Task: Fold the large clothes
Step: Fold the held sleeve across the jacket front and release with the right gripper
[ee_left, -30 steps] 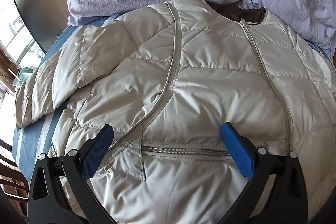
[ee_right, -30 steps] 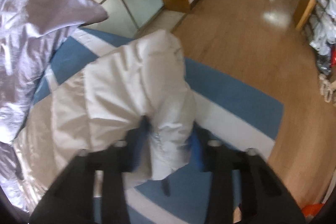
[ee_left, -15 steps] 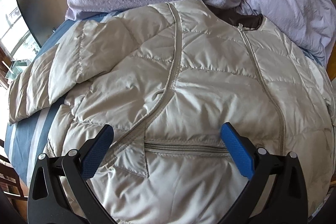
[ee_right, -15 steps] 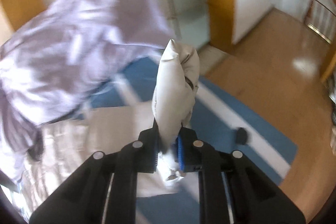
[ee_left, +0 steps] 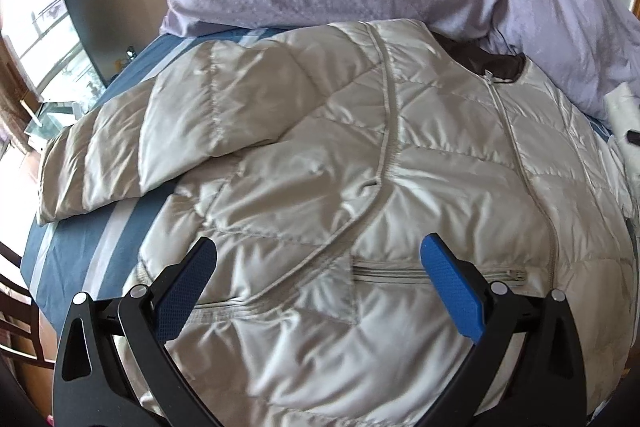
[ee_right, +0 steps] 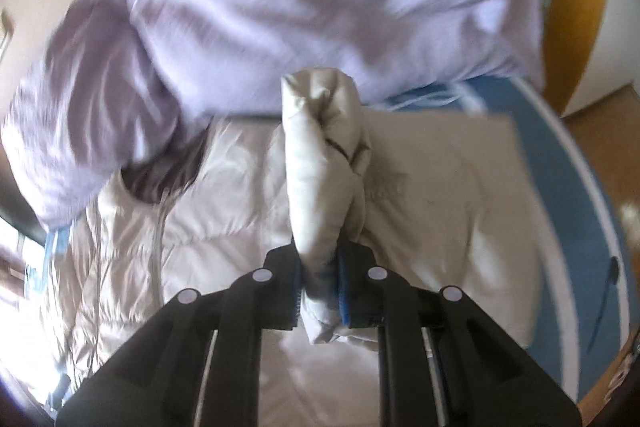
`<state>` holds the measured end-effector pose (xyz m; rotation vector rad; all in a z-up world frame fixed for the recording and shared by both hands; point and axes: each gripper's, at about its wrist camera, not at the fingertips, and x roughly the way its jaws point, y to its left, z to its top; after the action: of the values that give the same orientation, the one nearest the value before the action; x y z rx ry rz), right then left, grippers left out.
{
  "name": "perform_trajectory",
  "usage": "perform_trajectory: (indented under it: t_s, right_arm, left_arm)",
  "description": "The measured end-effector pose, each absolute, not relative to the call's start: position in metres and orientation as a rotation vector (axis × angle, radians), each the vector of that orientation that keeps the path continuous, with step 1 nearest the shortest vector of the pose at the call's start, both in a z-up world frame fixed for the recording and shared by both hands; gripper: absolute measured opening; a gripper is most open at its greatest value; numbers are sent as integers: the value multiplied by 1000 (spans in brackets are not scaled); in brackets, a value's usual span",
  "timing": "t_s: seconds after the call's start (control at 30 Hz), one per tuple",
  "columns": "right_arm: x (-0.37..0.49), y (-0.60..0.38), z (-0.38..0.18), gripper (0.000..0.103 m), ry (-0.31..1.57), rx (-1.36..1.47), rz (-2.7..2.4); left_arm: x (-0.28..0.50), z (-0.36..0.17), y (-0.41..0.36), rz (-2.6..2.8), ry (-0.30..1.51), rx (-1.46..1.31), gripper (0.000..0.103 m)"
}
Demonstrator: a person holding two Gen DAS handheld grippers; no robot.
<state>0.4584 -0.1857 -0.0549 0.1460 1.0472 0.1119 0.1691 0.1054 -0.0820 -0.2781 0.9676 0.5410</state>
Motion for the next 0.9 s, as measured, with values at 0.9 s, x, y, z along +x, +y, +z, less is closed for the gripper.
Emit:
perform_trajectory:
  t_s: [0.9]
  right_arm:
    - [424,-2,-90,50,1175,71,472]
  left_arm:
    - [127,-79,185,646,911,-484,102]
